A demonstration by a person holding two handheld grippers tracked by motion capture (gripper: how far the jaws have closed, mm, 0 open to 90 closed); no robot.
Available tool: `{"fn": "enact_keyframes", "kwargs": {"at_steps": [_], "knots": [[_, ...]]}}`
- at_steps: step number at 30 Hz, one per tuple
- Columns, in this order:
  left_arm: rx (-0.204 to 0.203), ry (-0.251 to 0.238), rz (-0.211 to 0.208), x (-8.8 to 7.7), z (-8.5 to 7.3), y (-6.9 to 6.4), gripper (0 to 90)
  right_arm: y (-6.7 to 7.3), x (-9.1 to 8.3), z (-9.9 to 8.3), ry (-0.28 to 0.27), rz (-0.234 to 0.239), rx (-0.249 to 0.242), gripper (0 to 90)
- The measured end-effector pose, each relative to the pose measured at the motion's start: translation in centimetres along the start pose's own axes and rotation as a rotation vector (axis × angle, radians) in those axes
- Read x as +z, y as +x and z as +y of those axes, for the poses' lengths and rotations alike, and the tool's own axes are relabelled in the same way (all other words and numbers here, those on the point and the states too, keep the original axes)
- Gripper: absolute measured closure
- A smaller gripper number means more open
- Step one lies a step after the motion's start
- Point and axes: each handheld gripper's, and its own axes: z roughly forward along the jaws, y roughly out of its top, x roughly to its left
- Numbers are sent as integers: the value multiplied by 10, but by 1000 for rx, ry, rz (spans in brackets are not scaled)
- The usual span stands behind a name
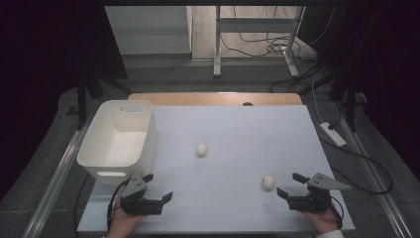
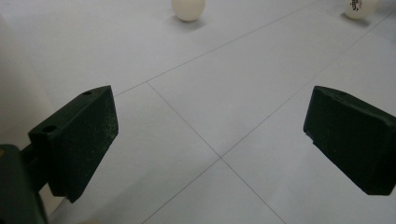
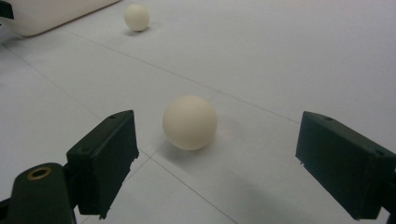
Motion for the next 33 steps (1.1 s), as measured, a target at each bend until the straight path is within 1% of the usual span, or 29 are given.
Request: {"fn": "enact_keyframes", "kwargs": {"at_steps": [4,14,23,24,33], "knots": [[4,-1,6,-1,0,0,39,-1,0,1,-4,3,1,133],[6,-1,4,-1,1,-1,39,0,0,0,-2,1,-4,135],[2,-11,8,-3,2,-1,40,2,3,1,2,2,-10,136],[7,-12,10,-3,2,-1,40,2,3,1,5,-1,-14,136],[10,-11,7,-2,3,-2,40,1,1,1,-1,-4,-10,139]]}}
